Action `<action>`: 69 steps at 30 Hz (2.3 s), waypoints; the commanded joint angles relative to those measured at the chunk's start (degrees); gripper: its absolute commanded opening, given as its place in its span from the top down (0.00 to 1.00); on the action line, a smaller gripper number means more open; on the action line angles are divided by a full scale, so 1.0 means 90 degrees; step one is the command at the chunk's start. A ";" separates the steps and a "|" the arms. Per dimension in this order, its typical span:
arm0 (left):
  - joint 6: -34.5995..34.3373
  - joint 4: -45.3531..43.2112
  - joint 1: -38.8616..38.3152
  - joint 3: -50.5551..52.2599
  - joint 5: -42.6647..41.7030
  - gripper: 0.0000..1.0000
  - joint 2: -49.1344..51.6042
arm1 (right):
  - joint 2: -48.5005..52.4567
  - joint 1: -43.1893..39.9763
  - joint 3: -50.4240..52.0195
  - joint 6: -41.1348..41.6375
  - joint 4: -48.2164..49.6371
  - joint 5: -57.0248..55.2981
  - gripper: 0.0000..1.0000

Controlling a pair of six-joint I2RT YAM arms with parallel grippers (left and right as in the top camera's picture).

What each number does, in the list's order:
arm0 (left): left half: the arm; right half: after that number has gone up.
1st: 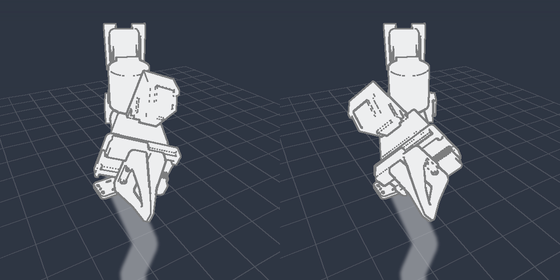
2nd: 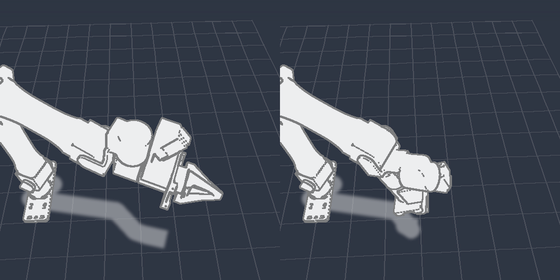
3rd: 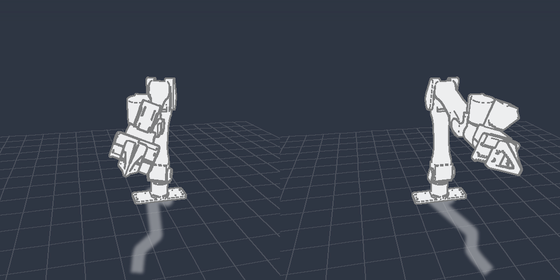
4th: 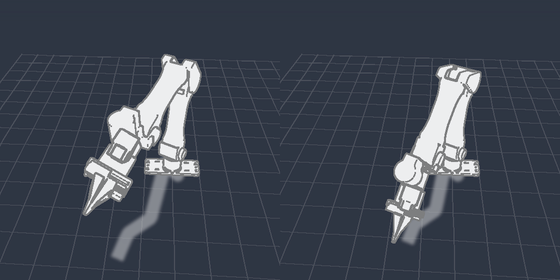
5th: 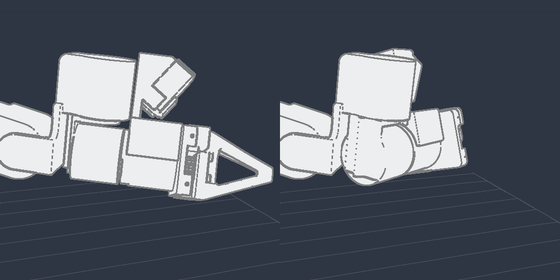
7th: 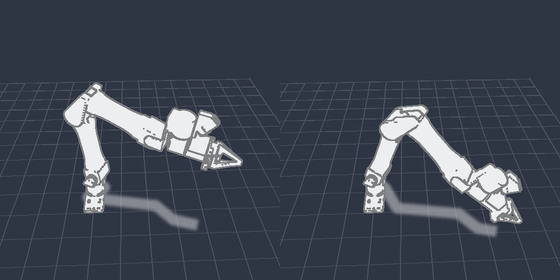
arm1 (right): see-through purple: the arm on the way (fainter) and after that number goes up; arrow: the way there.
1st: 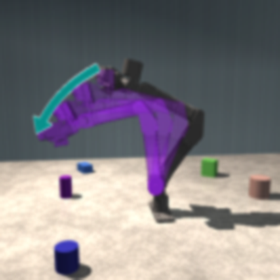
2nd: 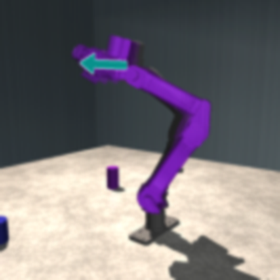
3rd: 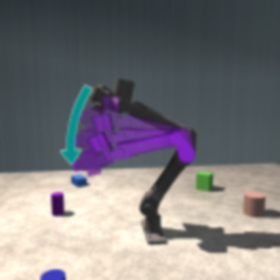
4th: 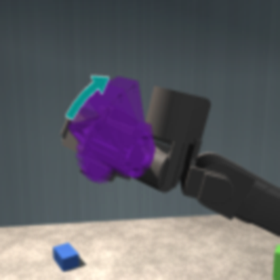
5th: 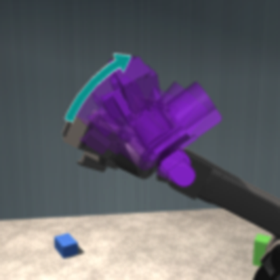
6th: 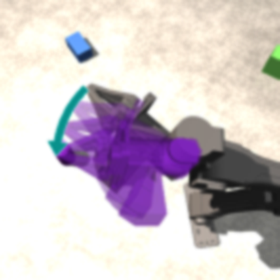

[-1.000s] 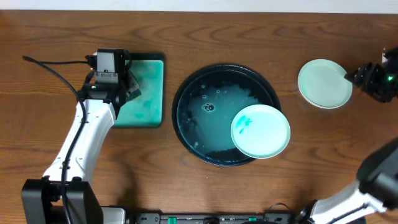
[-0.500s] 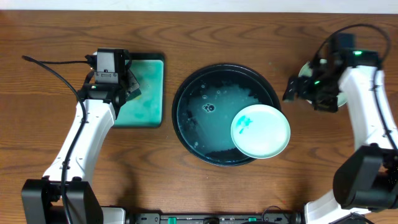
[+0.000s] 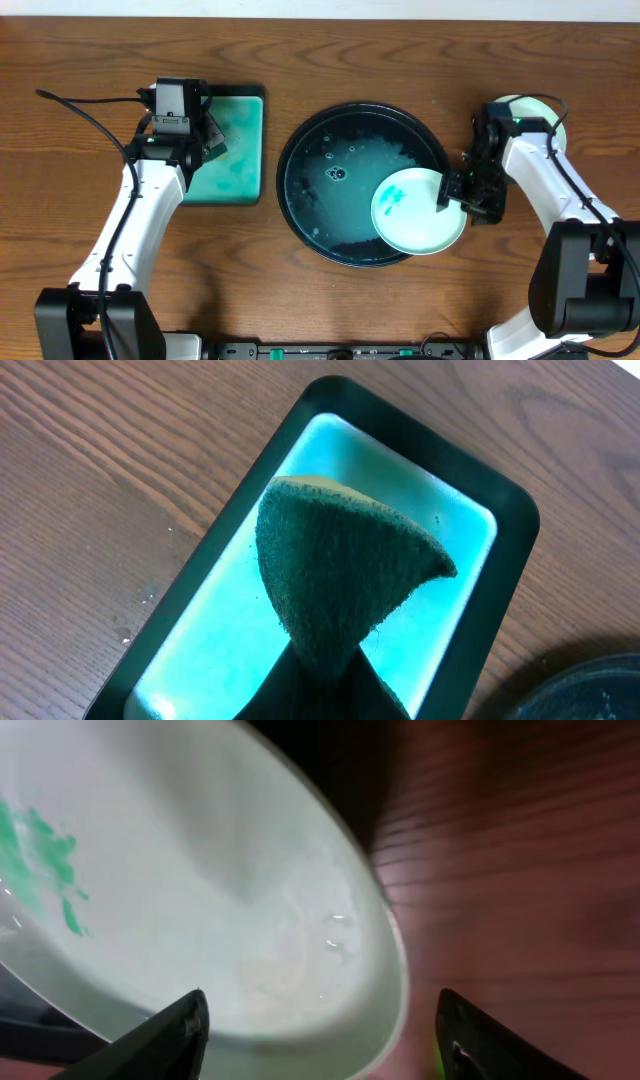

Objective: Clean dirty plates on tray and stack at the side
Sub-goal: 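Move the right gripper back to grip the last green plate rim, then bring the left gripper with sponge over to the gripped plate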

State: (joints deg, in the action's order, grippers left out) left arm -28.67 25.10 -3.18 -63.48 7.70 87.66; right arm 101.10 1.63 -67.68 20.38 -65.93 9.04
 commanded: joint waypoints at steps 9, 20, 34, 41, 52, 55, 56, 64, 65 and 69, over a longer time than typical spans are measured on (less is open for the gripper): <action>-0.0036 -0.0034 0.0029 0.0046 0.0092 0.93 0.0049 | 0.0029 0.0039 0.0690 0.0495 0.1061 0.0379 0.68; -0.0036 -0.0039 0.0029 0.0046 0.0092 0.93 0.0049 | 0.0029 0.0063 0.0389 0.0413 0.1338 0.0389 0.99; -0.0085 -0.0318 0.0029 0.0046 0.0066 0.93 0.0148 | 0.0056 0.0833 0.0061 0.0199 0.3293 0.0884 0.99; -0.0087 -0.0607 0.0029 0.0046 0.0022 0.93 0.0743 | 0.0505 0.1195 0.0061 0.0049 0.3473 0.0952 0.99; -0.0083 -0.1253 0.0024 0.0046 -0.0525 0.93 0.1693 | 0.0852 0.1248 0.0061 -0.0148 0.3521 0.0906 0.55; -0.0078 -0.1387 0.0032 0.0046 -0.0520 0.93 0.1887 | 0.0852 0.1248 0.0061 -0.0141 0.3548 0.0903 0.51; -0.0078 -0.1435 0.0032 0.0046 -0.0520 0.93 0.1945 | 0.0857 0.1248 0.0061 -0.0124 0.3577 0.0903 0.51; -0.0056 -0.1644 0.0032 0.0046 -0.0452 0.93 0.2460 | 0.0889 0.1452 0.0063 0.0245 0.3793 0.0877 0.49; -0.0056 -0.1659 0.0032 0.0046 -0.0452 0.93 0.2526 | 0.0901 0.1513 0.0066 0.0255 0.3837 0.0845 0.49; -0.0034 -0.1664 0.0032 0.0046 -0.0452 0.93 0.2659 | 0.1076 0.1758 0.0066 0.0282 0.3951 0.0500 0.47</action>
State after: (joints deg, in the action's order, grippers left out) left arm -28.69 9.76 -3.05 -63.46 3.36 109.54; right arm 108.81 15.62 -66.28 21.69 -30.63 16.25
